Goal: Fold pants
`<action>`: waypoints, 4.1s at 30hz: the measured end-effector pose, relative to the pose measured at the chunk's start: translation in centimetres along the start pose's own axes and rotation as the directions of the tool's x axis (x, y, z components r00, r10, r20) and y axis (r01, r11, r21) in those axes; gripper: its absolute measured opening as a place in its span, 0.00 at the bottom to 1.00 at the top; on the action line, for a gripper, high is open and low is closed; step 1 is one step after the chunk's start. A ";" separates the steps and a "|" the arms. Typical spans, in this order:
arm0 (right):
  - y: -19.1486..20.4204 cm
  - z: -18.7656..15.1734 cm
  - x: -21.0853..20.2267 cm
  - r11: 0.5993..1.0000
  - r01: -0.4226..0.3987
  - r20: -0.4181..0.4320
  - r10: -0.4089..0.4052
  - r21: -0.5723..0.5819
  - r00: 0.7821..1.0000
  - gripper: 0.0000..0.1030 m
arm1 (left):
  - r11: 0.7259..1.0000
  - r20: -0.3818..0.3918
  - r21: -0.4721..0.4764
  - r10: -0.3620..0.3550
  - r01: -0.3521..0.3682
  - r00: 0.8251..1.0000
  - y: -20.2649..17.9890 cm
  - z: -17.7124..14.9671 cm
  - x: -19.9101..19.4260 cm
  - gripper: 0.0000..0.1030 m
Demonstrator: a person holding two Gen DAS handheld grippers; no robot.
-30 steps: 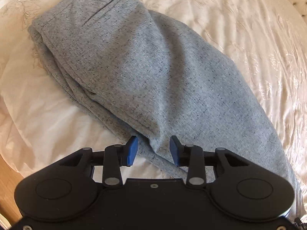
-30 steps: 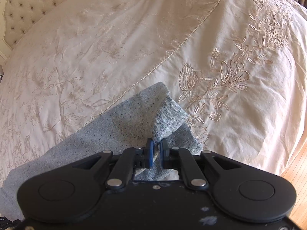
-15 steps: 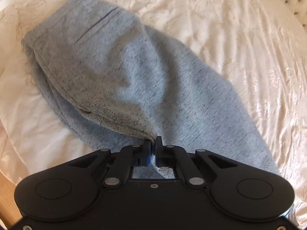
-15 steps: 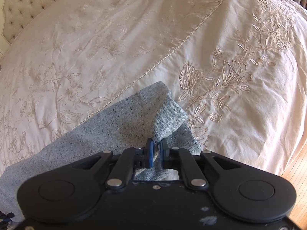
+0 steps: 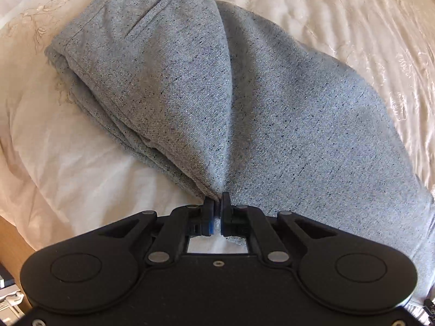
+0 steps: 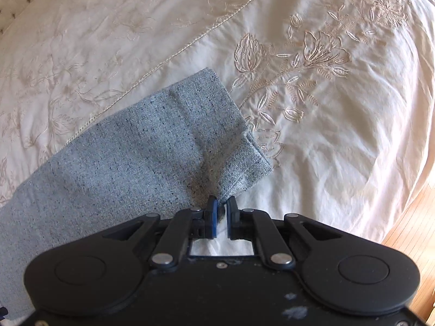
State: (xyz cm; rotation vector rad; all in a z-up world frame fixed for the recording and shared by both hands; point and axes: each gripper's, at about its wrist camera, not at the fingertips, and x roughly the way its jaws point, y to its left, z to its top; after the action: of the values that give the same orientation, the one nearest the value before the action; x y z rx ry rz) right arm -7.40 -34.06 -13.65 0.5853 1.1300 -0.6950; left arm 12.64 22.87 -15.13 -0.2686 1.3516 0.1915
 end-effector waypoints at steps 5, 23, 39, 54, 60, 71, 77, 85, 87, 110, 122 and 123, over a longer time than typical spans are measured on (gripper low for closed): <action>-0.9 0.3 -0.3 1.000 -0.007 -0.034 0.007 -0.021 0.999 0.15 | 1.000 -0.008 0.011 0.011 -0.010 1.000 -0.4 0.5 0.2 0.06; 7.4 6.1 4.7 0.955 -0.087 -0.070 0.070 -0.283 0.995 0.16 | 0.995 0.020 -0.064 0.075 -0.074 0.997 -2.6 -2.1 0.0 0.09; 11.9 5.6 -0.3 0.860 -0.226 -0.024 0.242 -0.457 0.970 0.18 | 0.991 0.162 -0.045 0.134 -0.128 0.978 -1.2 -0.1 -8.0 0.11; 27.3 -2.9 -5.2 0.764 -0.391 -0.129 0.382 -0.513 0.915 0.19 | 0.966 0.000 0.246 0.076 -0.074 0.997 0.4 3.5 1.2 0.17; 39.3 -3.8 -4.1 0.719 -0.474 -0.193 0.442 -0.508 0.876 0.25 | 0.935 -0.077 0.352 -0.022 0.048 0.997 1.9 4.7 0.9 0.17; 50.7 -5.5 3.8 0.724 -0.520 -0.455 0.315 -0.452 0.833 0.26 | 0.877 -0.175 0.454 -0.084 0.156 0.981 2.9 6.9 1.7 0.17; 47.6 -9.7 -2.0 0.590 -0.588 -0.422 0.409 -0.554 0.809 0.04 | 0.879 -0.166 0.420 -0.172 0.227 0.971 4.3 9.2 -0.9 0.14; 45.3 -16.4 -4.4 0.512 -0.472 -0.308 0.375 -0.717 0.874 0.04 | 0.856 -0.037 0.435 -0.291 0.277 0.956 1.4 13.3 -4.2 0.14; 45.0 -17.1 -4.7 0.497 -0.441 -0.270 0.380 -0.748 0.885 0.04 | 0.847 -0.023 0.451 -0.303 0.281 0.953 -0.4 14.5 -3.8 0.14; 48.4 -12.4 -4.0 0.575 -0.662 -0.477 0.462 -0.481 0.748 0.24 | 0.913 -0.047 0.276 -0.300 0.301 0.953 4.4 11.2 -0.5 0.09; 52.5 -14.6 0.1 0.607 -0.678 -0.560 0.417 -0.414 0.716 0.22 | 0.878 0.000 0.339 -0.360 0.339 0.933 6.7 12.6 -4.0 0.10; 52.3 -14.5 -0.5 0.596 -0.682 -0.547 0.431 -0.424 0.717 0.15 | 0.882 0.028 0.354 -0.342 0.311 0.939 7.3 12.7 -4.6 0.11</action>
State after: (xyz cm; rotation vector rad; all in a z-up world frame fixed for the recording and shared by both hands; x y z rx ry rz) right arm 23.01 10.86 -14.08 0.4932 1.3478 0.3928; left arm 21.46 33.70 -8.77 -0.1853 1.2050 -0.3150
